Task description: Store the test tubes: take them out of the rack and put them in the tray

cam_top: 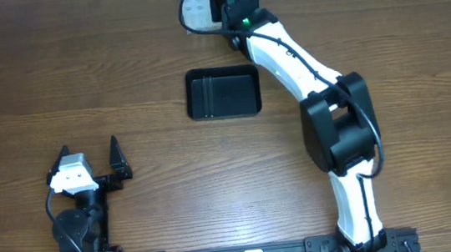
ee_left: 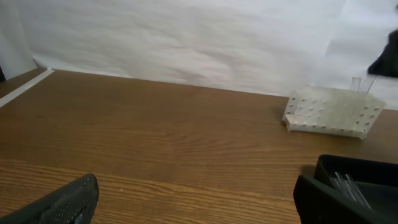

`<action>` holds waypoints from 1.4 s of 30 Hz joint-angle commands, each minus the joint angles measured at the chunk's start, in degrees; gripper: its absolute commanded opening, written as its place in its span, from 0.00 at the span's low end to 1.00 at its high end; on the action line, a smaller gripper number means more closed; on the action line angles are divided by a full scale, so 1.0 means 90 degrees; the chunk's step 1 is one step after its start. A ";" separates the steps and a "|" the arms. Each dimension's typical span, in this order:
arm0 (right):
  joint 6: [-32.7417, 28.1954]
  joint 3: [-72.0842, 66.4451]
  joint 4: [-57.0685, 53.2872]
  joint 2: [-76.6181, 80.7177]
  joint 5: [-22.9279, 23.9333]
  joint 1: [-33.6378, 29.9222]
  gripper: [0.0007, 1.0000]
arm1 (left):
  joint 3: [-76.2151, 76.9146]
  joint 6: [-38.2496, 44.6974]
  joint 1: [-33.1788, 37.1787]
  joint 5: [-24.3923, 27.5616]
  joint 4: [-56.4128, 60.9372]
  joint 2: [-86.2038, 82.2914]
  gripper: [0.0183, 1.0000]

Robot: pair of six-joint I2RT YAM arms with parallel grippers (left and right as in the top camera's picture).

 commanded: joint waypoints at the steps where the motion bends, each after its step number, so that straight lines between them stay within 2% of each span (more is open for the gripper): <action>1: -0.0029 0.0160 0.0024 -0.0787 0.0172 0.0102 0.09 | -0.0027 0.0073 0.0027 0.0066 -0.0019 -0.0049 1.00; 9: -0.0083 0.0160 -0.0806 -0.1389 0.0223 0.0325 0.07 | -0.0027 0.0073 0.0027 0.0066 -0.0017 -0.0049 1.00; 13: 0.0452 0.0160 -0.1868 -0.1559 0.0138 0.0488 0.07 | -0.0027 0.0073 0.0027 0.0066 -0.0019 -0.0051 1.00; 19: 0.1392 0.0160 -0.3449 -0.1622 -0.0393 0.0758 0.02 | -0.0027 0.0073 0.0027 0.0066 -0.0019 -0.0049 1.00; 28: 0.2261 0.0160 -0.4794 -0.1622 -0.0920 0.0843 0.01 | -0.0027 0.0073 0.0027 0.0066 -0.0017 -0.0049 1.00; 35: 0.2365 0.0153 -0.5433 -0.1581 -0.1350 0.0770 0.01 | -0.0027 0.0070 0.0027 0.0066 -0.0017 -0.0049 1.00; 42: 0.2380 0.0153 -0.5595 -0.1394 -0.1350 0.0597 0.01 | -0.0027 0.0073 0.0027 0.0066 -0.0019 -0.0049 1.00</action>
